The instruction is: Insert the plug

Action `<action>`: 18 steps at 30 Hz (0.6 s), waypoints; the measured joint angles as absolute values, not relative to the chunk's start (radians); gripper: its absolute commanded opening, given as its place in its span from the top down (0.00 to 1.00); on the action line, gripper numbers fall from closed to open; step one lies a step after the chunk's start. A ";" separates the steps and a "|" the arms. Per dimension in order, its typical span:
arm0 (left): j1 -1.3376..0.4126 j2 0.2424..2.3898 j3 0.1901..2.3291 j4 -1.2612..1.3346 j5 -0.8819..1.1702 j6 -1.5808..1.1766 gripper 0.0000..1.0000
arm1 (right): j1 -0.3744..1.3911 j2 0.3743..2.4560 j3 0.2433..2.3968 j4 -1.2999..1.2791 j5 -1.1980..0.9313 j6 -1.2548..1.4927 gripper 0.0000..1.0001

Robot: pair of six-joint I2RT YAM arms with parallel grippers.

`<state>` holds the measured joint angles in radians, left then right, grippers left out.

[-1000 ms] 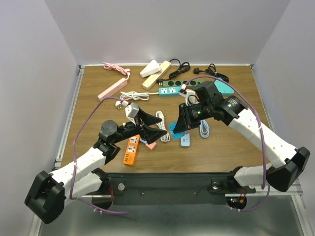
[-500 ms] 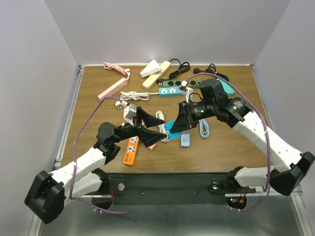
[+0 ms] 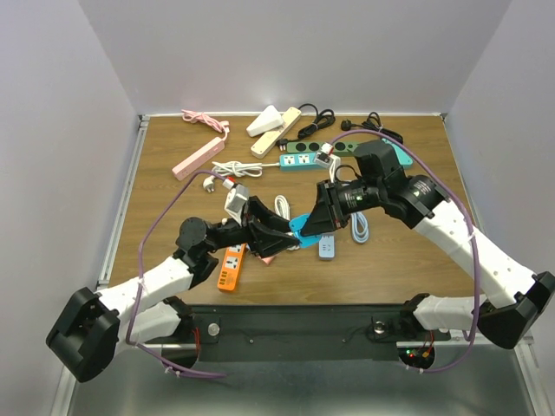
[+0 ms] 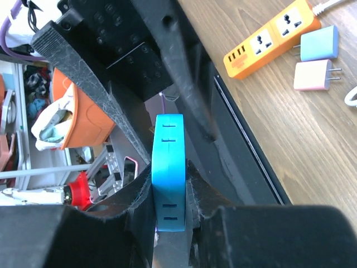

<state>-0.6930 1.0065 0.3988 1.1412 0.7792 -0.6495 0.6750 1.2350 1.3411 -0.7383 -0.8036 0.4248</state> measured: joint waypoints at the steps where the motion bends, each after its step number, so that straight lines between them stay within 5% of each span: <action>1: -0.694 1.009 0.399 1.147 0.782 -0.653 0.49 | 0.675 1.232 1.341 -0.739 -0.803 0.426 0.99; 10: -0.701 1.031 0.397 1.246 0.820 -0.741 0.86 | 0.675 1.197 1.341 -0.723 -0.809 0.405 1.00; 18: -0.701 1.107 0.380 1.312 0.870 -0.859 1.00 | 0.672 1.198 1.306 -0.739 -0.820 0.399 1.00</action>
<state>-0.7013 1.1072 0.3798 1.3125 0.8696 -0.8585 0.6720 1.1980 1.3060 -0.7395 -0.8204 0.3992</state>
